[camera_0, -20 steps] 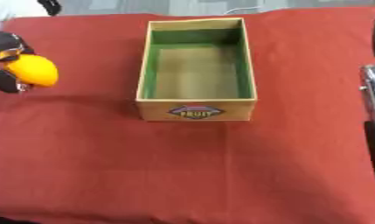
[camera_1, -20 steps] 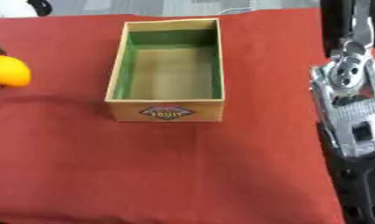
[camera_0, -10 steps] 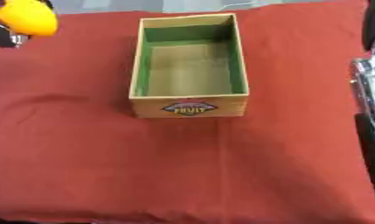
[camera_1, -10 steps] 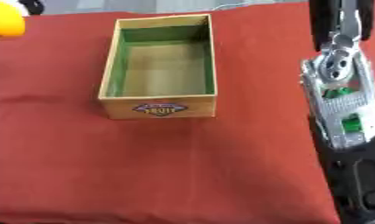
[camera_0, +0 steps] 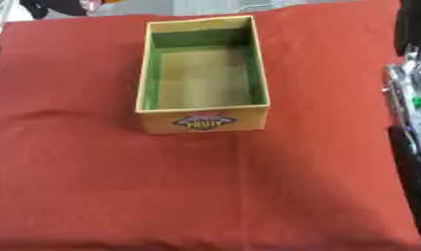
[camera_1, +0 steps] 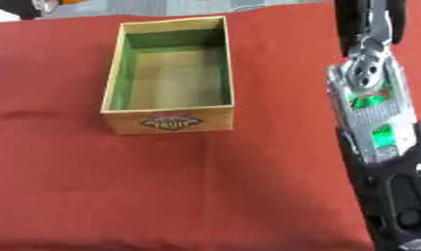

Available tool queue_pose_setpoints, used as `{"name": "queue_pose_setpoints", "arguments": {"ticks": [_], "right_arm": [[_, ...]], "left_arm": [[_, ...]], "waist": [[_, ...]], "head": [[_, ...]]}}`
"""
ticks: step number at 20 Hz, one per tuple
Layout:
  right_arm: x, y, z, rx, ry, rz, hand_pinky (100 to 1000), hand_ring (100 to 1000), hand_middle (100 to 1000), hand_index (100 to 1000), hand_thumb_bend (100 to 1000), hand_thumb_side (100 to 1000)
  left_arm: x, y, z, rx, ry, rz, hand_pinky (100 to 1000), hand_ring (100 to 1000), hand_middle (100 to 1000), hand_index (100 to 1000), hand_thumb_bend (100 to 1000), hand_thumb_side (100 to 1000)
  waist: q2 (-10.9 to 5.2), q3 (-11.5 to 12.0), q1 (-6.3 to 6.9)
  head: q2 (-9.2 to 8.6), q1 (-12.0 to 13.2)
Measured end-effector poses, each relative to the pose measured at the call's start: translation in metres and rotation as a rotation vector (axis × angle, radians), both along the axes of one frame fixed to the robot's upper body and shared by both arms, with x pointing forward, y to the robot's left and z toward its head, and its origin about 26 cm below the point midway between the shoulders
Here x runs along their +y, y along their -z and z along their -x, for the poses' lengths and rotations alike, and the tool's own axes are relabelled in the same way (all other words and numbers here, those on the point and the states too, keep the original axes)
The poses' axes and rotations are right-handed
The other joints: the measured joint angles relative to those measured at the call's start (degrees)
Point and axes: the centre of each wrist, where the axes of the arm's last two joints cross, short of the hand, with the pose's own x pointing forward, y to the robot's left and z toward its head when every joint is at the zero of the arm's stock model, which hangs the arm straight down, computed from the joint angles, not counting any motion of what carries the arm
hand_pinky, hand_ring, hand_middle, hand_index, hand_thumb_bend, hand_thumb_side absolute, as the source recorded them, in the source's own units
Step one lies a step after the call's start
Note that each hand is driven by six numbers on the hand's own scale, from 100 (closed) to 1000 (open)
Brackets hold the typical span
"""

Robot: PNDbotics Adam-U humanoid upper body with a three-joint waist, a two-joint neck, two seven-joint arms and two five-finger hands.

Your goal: Pick up objects on the table and place them in the box.

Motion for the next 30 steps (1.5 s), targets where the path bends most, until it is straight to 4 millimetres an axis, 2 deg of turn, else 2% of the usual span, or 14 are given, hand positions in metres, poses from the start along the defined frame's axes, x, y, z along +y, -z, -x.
{"name": "queue_pose_setpoints", "arguments": {"ticks": [5,16,20,26,30], "right_arm": [[0.001,0.0,0.0,0.003,-0.004,0.002,806,763,593,876,100,1000],[0.002,-0.001,0.0,0.002,-0.016,-0.004,806,763,593,877,100,1000],[0.003,-0.002,0.0,0.0,-0.022,-0.008,807,763,593,877,100,1000],[0.005,-0.003,0.0,0.0,-0.032,-0.011,807,764,592,877,100,1000],[0.005,-0.003,0.0,0.001,-0.035,-0.012,808,764,592,878,100,1000]], "left_arm": [[-0.039,0.005,0.0,0.01,0.082,0.012,190,392,439,595,100,185],[-0.096,0.054,-0.009,0.063,0.11,-0.019,215,404,452,595,100,188],[-0.109,0.073,-0.01,0.074,0.107,-0.068,228,410,458,605,100,162],[-0.119,0.095,-0.015,0.091,0.083,-0.14,246,420,463,614,100,184],[-0.12,0.108,-0.019,0.104,0.066,-0.181,309,462,524,706,100,244]], "waist": [[-0.01,-0.3,-0.06],[0.42,-1.1,-0.38],[0.75,-1.3,-0.37],[1.07,-1.7,-0.37],[1.13,-1.8,-0.37]], "head": [[-0.01,0.4],[-0.34,1.2],[-0.61,1.4],[-0.63,1.7],[-0.64,1.8]]}}
